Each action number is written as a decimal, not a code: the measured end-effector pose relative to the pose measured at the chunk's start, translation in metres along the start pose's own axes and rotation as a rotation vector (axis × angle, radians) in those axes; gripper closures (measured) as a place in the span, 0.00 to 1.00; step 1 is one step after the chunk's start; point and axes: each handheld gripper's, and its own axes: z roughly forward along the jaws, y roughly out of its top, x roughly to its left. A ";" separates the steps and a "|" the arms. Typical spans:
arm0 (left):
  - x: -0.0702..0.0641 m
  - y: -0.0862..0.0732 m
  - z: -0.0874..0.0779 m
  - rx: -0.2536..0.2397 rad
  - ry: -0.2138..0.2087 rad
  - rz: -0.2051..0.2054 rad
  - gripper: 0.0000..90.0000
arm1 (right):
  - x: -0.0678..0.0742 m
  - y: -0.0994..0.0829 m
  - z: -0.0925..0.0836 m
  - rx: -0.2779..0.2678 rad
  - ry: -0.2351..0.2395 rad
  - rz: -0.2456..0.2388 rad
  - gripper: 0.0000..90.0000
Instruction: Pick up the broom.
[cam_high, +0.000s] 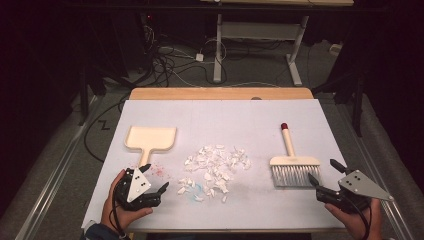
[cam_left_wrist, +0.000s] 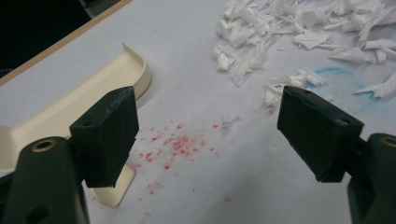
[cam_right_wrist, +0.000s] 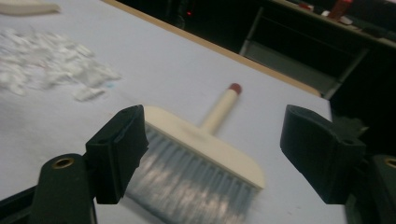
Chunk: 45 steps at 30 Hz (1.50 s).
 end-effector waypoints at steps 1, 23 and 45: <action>0.001 0.000 0.001 -0.011 0.001 0.002 0.22 | 0.000 0.000 0.000 0.000 0.000 0.000 0.27; -0.002 0.004 0.004 -0.012 -0.031 0.016 0.23 | -0.021 0.010 0.031 0.134 -0.003 0.172 0.24; -0.003 0.002 0.007 0.003 -0.049 0.004 0.23 | -0.030 0.049 0.176 0.619 0.070 0.276 0.36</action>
